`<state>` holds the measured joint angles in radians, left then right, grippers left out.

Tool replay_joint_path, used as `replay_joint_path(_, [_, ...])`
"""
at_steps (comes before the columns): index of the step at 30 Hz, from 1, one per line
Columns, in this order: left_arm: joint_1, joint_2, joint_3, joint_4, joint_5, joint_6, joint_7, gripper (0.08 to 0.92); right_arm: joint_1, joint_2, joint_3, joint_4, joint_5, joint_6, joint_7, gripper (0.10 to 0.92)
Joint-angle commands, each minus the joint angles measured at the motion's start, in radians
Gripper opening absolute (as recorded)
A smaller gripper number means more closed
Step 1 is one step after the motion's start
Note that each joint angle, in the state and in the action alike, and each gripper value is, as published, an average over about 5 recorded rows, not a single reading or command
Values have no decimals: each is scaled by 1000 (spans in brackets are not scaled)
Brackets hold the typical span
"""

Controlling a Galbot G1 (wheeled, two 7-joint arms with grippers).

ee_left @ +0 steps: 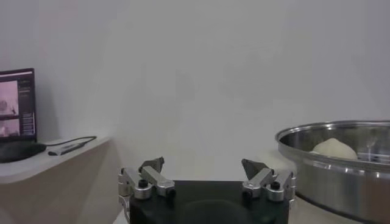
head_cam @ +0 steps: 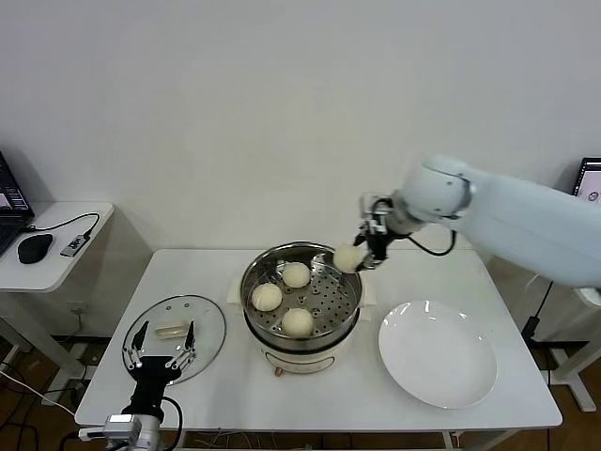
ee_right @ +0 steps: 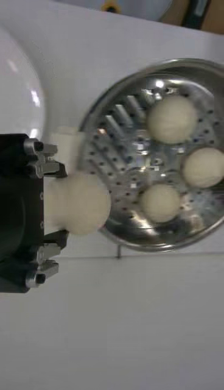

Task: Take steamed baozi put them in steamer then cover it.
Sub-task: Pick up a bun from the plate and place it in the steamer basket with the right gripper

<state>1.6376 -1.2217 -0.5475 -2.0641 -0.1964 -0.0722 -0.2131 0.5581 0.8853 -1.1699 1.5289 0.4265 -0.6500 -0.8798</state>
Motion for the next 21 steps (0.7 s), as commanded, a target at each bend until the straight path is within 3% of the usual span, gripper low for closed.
replay_joint_path(1, [3, -1, -5, -3, -1, -2, 0, 823, -39, 231, -77, -109, 78, -75, 83, 551])
replay_joint_path(21, [4, -7, -3, -7, -1, -3, -1, 823, -122, 214, -110, -136, -35, -77, 94, 552])
